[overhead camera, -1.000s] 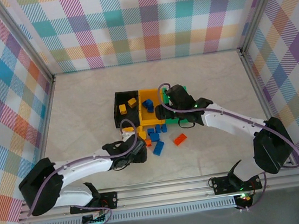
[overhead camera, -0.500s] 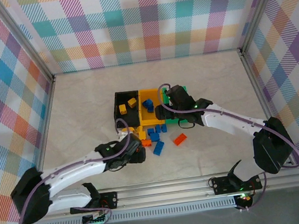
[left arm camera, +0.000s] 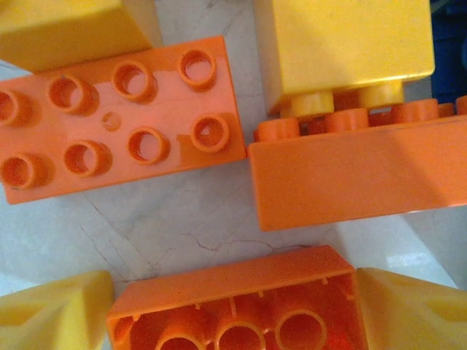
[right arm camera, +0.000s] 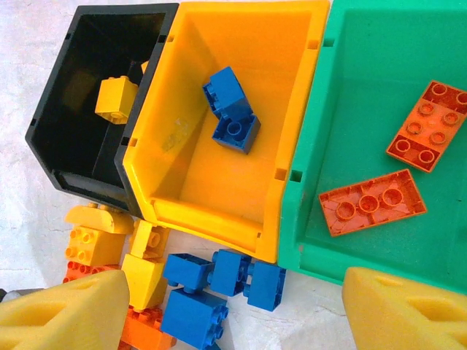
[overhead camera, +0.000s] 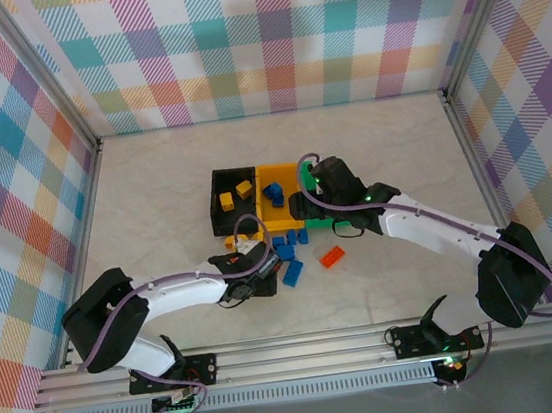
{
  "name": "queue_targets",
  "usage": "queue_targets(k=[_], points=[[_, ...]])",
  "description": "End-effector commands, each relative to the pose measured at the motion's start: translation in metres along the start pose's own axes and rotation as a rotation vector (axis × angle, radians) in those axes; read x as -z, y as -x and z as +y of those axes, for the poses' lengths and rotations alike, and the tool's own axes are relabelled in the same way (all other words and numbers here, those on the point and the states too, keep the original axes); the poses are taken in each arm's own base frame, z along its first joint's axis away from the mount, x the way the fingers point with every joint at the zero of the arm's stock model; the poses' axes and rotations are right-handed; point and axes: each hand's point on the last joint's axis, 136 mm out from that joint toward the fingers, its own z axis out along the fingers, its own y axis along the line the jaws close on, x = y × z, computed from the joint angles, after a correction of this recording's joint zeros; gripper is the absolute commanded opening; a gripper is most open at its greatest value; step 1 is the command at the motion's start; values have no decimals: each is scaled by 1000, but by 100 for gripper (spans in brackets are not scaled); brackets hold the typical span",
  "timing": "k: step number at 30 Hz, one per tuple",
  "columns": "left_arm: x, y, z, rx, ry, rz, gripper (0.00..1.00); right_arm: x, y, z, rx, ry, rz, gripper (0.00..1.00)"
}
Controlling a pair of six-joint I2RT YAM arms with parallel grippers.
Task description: Sort the legos into containers by color
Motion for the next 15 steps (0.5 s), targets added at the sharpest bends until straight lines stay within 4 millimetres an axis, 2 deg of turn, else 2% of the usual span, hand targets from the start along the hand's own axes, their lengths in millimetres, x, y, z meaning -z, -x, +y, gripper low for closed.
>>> queue_targets(k=[1,5,10,12,15], points=[[-5,-8,0,14,-22,8,76,2,3,1,-3,2,-22,77],[1,-8,0,19,-41,3,64,3,3,-2,-5,-7,-25,77],[19,-4,0,34,-78,-11,58,8,3,-7,-13,-31,-36,77],[35,6,-5,35,-114,-39,57,12,1,-13,-19,-50,-45,77],[60,35,-19,16,-152,-101,57,20,-7,-27,-42,-95,-50,77]])
